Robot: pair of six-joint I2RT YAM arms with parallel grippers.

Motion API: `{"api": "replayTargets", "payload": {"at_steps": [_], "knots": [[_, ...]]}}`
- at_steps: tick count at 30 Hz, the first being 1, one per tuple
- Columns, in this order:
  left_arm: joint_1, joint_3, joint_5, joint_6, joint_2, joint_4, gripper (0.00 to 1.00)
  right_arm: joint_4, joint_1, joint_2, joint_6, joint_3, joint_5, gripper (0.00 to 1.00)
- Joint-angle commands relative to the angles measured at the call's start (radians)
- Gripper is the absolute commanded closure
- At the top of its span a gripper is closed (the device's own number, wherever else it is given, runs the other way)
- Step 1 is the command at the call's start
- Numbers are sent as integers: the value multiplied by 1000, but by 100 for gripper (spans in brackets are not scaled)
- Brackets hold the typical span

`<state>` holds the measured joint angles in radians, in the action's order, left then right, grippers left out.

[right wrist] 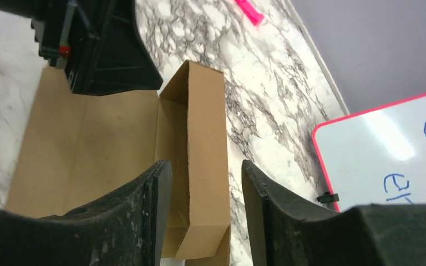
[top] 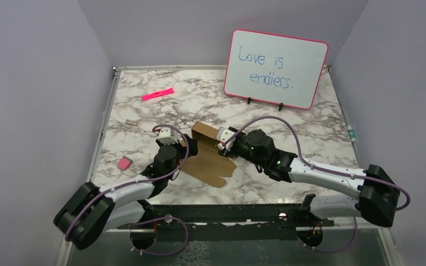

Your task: Fold the paper box

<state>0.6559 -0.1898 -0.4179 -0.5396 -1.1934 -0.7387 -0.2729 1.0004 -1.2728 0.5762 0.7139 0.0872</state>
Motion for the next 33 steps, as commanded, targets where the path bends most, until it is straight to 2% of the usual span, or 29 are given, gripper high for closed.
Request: {"api": "replayTargets", "payload": {"at_steps": [1,3,6,10,13,16,23,33], "knots": [[-1,-39,48,-63,255,355,10,88,4,108,-314,-2,79,45],[-6,-86,51,-70,343,475,4,162,4,129,-488,31,162,44],[-24,-178,80,-50,396,592,1,323,4,135,-780,93,286,41],[-78,-290,142,-33,341,660,1,388,4,141,-1010,84,327,43],[-154,-352,243,-37,249,672,1,383,4,139,-1146,44,371,44],[-211,-399,367,-30,163,660,1,367,4,122,-1235,24,379,45],[-243,-499,474,-1,16,655,3,316,4,94,-1339,-17,452,46],[-248,-601,500,46,-161,681,10,159,3,39,-1374,-76,495,55]]}}
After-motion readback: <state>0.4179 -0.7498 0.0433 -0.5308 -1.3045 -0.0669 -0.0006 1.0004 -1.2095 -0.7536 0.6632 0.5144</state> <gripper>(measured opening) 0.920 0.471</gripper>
